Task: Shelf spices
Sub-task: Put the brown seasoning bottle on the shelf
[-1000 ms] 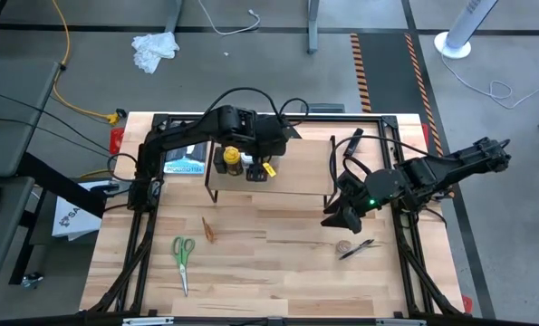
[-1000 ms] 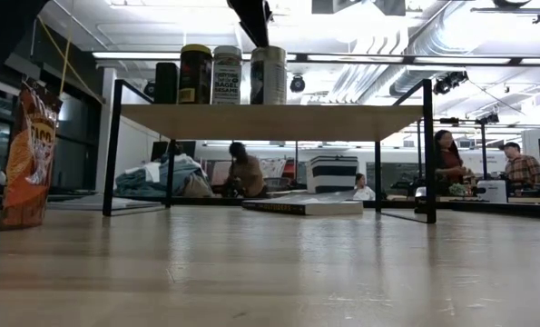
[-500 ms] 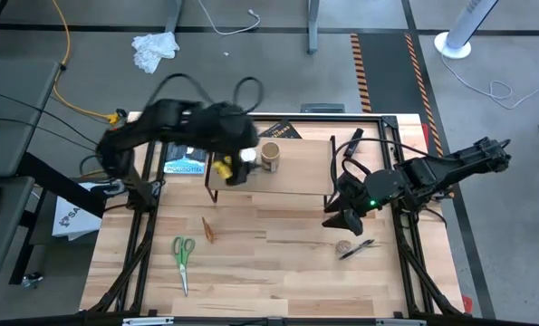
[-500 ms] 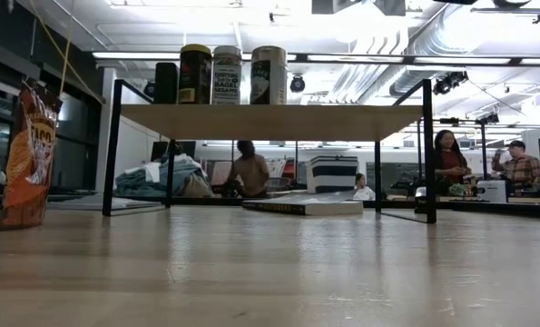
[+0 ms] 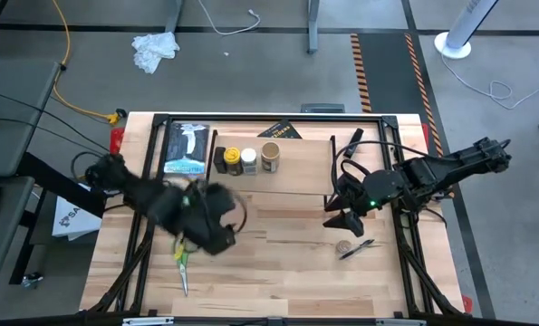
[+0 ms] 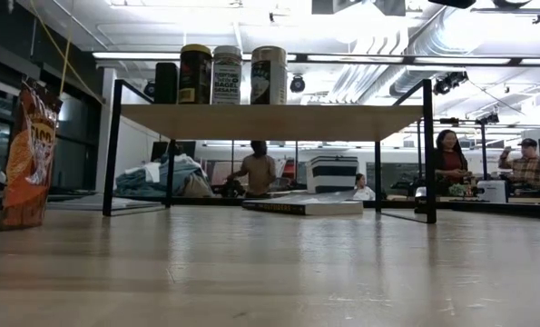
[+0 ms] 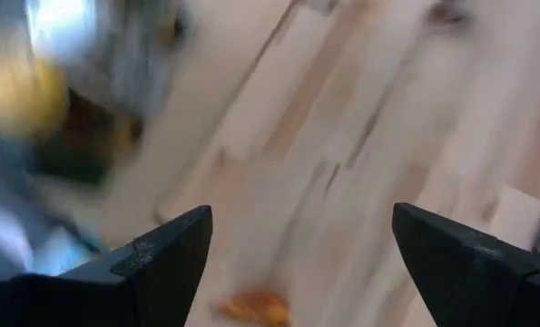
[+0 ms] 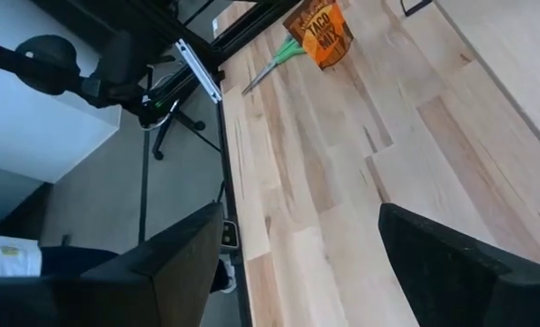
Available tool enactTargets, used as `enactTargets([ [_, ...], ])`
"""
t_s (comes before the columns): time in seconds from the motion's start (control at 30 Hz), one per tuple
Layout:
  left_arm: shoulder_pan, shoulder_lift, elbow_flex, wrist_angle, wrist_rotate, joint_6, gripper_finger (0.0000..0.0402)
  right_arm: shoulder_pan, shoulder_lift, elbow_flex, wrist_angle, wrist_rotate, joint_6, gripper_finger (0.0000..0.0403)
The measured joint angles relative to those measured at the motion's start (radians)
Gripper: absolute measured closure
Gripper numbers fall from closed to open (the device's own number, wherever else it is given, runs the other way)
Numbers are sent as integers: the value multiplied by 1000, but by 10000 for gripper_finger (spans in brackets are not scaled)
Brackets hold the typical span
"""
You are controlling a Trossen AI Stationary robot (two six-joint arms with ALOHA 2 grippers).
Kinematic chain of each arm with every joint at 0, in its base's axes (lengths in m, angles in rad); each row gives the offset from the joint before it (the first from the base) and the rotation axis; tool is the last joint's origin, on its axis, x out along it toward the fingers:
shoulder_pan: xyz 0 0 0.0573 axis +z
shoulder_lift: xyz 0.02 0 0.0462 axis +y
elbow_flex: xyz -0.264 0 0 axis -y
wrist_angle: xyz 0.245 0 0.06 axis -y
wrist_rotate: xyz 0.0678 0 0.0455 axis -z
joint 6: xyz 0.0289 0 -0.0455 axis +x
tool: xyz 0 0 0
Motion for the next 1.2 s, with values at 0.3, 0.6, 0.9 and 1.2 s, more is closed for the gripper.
enactTargets([
  [0.3,-65,-12,-443,31,147,-873,64,-8,0,0,-9,-4,-18,110],
  [0.6,-86,-30,-488,83,144,-922,64,99,39,-1,-528,2,204,131],
  [0.9,-76,-160,-485,56,-34,-922,64,299,170,0,-475,165,304,142],
  [1.2,-68,-215,-485,44,-47,-878,64,316,442,0,-460,127,380,131],
])
